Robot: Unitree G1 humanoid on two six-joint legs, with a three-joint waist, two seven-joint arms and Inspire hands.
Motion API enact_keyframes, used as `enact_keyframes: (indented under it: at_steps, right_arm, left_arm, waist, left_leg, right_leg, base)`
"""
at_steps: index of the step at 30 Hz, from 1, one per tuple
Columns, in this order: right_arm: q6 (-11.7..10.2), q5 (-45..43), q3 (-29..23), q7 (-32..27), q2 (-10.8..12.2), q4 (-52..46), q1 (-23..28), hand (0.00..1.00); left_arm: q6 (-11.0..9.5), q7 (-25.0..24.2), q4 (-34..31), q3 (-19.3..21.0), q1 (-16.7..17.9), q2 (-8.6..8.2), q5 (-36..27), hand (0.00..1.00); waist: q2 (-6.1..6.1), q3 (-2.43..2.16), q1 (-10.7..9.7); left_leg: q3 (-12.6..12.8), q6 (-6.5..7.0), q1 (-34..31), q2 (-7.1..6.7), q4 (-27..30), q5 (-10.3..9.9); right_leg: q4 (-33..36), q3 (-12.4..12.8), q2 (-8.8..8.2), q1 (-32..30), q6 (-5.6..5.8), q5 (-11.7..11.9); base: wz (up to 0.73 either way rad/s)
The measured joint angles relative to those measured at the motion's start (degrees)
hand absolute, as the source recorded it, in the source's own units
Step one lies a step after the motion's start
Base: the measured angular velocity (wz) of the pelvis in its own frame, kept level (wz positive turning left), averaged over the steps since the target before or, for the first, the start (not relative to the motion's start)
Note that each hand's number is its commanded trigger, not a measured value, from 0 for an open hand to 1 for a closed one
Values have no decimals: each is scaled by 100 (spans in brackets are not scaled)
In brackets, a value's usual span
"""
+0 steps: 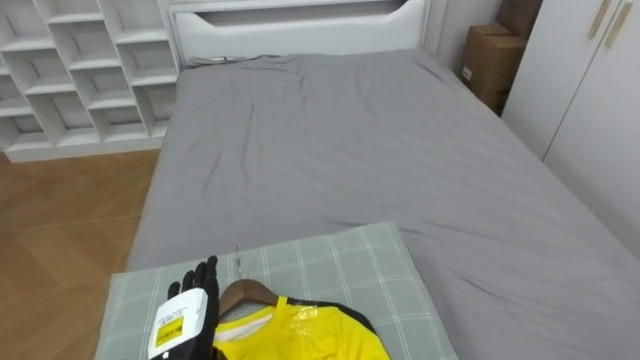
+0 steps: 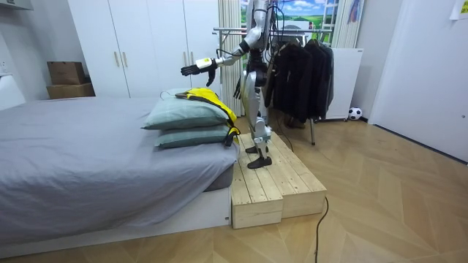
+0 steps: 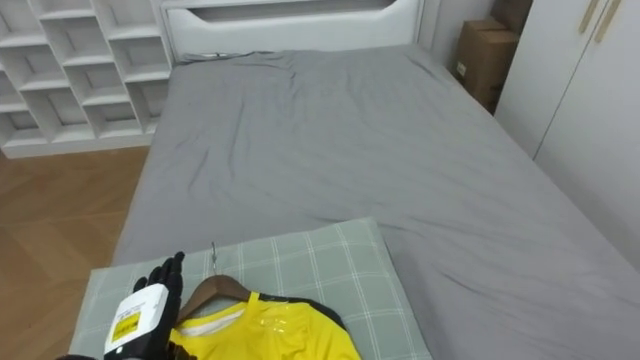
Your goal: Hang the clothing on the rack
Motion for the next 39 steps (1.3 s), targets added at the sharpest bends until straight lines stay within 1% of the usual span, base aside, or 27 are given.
enact_keyframes:
  at_steps: [4, 6, 9, 12, 15, 16, 17, 19, 21, 27, 29, 31, 33, 35, 39]
  right_arm:
    - [-10, -14, 7, -2, 0, -1, -9, 0]
    - [-17, -20, 10, -1, 0, -13, -15, 0]
    - [-48, -19, 17, -6, 0, -29, -14, 0]
    - [-54, -17, 30, -27, 0, -28, -3, 0]
    - [-54, -21, 63, -25, -16, -34, -8, 0]
    - [-54, -21, 64, -26, -18, -48, -5, 0]
    - [-53, -20, 64, -28, -18, -58, 4, 0]
    - [-45, -44, 64, -39, -27, -91, 3, 0]
    - [-43, -220, 62, -40, -48, -176, -1, 0]
    - [-43, -259, 64, -50, -52, -194, -3, 0]
    - [-47, -257, 64, -68, -54, -192, -4, 0]
    - [-46, -253, 68, -90, -59, -190, -4, 0]
    - [-43, -256, 79, -115, -57, -188, -22, 0]
    - [-42, -232, 129, -117, -57, -162, -43, 0]
    - [-37, -180, 166, -117, -57, -129, -80, 0]
  left_arm:
    - [-13, -2, 214, 15, -161, 14, 2, 0]
    - [-14, -2, 255, 25, -197, 42, -6, 0]
    - [-25, -2, 268, 25, -238, 42, -22, 0]
    - [-114, -23, 429, 28, -303, 53, -299, 0]
    - [-116, -95, 537, 89, -392, 86, -449, 0]
    - [-116, -153, 546, 168, -422, 102, -452, 0]
    - [-114, -179, 546, 233, -429, 113, -458, 0]
    - [-113, -257, 546, 264, -432, 146, -579, 0]
    - [-107, -365, 549, 264, -436, 192, -694, 0]
    - [-96, -485, 601, 266, -436, 230, -790, 0]
    - [-96, -507, 612, 268, -440, 244, -792, 0]
    - [-96, -506, 628, 290, -460, 246, -805, 0]
    - [-108, -502, 730, 378, -502, 245, -843, 0]
    - [-108, -501, 961, 458, -630, 246, -893, 0]
    - [-109, -494, 1150, 476, -759, 245, -887, 0]
  waist:
    - [-1, 1, 12]
    - [-1, 0, 0]
    - [-1, 3, 1]
    - [1, 4, -1]
    - [5, 4, 15]
    - [-1, 8, 11]
    - [-4, 30, 10]
    - [0, 36, 15]
    - [3, 36, 12]
    - [6, 34, 24]
    - [23, 19, 20]
    - [37, 15, 24]
    - [46, 10, 26]
    - [51, 11, 22]
    - [47, 12, 19]
  left_leg:
    - [70, 0, 14, 24, -9, 0]
    - [121, -1, -32, 50, -4, 0]
    - [143, -10, -107, 60, 5, 6]
    - [154, -11, -135, 62, 8, 6]
    - [154, -11, -177, 63, 13, 6]
    - [154, -11, -192, 64, 30, 7]
    - [156, -11, -206, 68, 58, 6]
    - [158, -11, -249, 72, 102, 6]
    - [157, -11, -309, 73, 107, 6]
    - [158, -11, -335, 75, 114, 6]
    - [158, -11, -385, 82, 171, 6]
    - [157, -11, -404, 86, 181, 6]
    - [157, -11, -403, 90, 181, 6]
    - [156, -11, -407, 94, 181, 6]
    - [153, -11, -454, 95, 158, 6]
  right_leg:
    - [9, 57, 13, -34, -2, 1]
    - [19, 104, 35, -85, -21, 21]
    - [20, 124, 42, -152, -25, 37]
    - [16, 132, 43, -208, -25, 40]
    - [14, 132, 44, -226, -25, 39]
    - [14, 131, 44, -233, -25, 40]
    - [13, 133, 44, -236, -25, 39]
    - [13, 133, 42, -260, -25, 39]
    - [15, 130, 42, -313, -25, 40]
    - [14, 127, 41, -352, -25, 40]
    - [17, 117, 41, -403, -25, 40]
    - [19, 116, 42, -417, -25, 40]
    - [21, 114, 46, -419, -26, 40]
    - [24, 101, 48, -425, -27, 41]
    - [81, 119, 52, -516, -29, 42]
  base:
    - [-8]
    - [-13]
    - [-5]
    - [-1]
    - [0]
    - [0]
    - [0]
    - [0]
    - [0]
    - [0]
    - [0]
    - [0]
    - [0]
    - [0]
    - [0]
